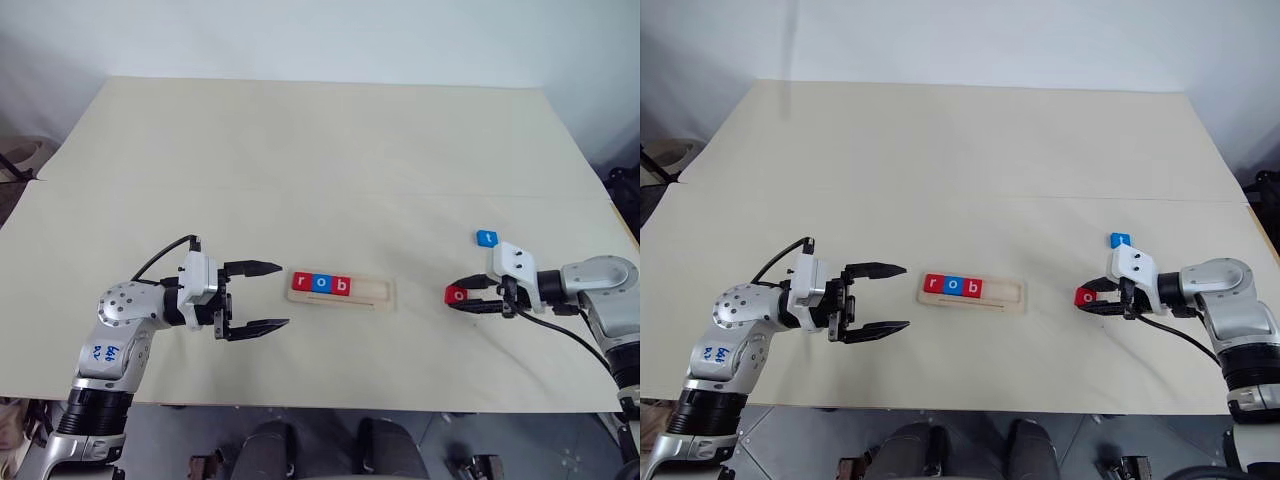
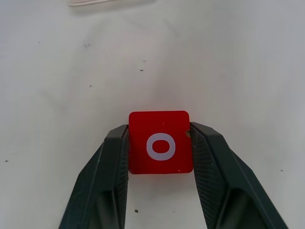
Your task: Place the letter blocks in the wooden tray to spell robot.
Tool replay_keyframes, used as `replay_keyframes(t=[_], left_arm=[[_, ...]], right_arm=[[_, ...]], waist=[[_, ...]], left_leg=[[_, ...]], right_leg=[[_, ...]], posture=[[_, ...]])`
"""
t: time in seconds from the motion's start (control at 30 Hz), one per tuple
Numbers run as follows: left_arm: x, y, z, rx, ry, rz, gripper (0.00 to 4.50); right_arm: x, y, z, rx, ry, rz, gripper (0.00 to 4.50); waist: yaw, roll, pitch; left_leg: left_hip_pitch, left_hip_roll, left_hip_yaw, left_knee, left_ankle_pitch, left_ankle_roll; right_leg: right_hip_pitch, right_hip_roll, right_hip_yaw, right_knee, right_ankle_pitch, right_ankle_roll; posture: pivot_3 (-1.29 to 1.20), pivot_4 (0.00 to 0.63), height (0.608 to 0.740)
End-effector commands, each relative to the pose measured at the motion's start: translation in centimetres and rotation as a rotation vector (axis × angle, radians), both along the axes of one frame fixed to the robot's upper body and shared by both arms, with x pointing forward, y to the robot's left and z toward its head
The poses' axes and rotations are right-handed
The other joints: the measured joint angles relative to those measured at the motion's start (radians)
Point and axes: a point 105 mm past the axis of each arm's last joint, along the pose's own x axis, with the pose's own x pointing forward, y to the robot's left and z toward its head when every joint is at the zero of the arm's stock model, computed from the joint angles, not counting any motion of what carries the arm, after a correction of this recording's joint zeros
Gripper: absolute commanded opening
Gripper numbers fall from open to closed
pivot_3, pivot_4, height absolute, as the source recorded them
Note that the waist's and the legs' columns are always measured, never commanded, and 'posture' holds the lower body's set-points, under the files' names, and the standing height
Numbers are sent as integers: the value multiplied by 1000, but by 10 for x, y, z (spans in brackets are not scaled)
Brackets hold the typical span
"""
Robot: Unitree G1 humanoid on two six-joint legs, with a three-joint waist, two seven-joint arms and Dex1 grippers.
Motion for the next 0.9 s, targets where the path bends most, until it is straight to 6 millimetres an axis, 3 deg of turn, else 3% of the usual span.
replay_keyframes(t=[0.03, 0.17, 0.47, 0.9], left_arm=[[0, 2, 6, -11, -37, 13, 4500], [3, 4, 4, -14, -35, 39, 4500], [4, 3, -2, -17, -25, 54, 4500], [2, 5, -4, -23, -28, 91, 4500]], right_arm=[[-2, 17, 10, 18, 5, 54, 1449], [2, 62, 33, 113, -20, 90, 1449], [9, 130, 38, 66, -35, 107, 1449], [11, 158, 32, 79, -16, 130, 1449]], waist=[[0, 0, 0], [-4, 0, 0], [2, 0, 0], [-3, 0, 0]], left_leg=[[0, 0, 0, 0, 0, 0], [0, 2, 0, 0, 0, 0], [-1, 1, -1, 0, 0, -1], [-1, -1, 0, 0, 0, -1]], right_leg=[[0, 0, 0, 0, 0, 0], [-1, 0, 0, 1, 0, 0], [-2, -1, 0, 1, 0, 0], [-3, -1, 0, 2, 0, 0]], posture=[[0, 150, 740], [0, 150, 740], [0, 150, 740], [0, 150, 740]])
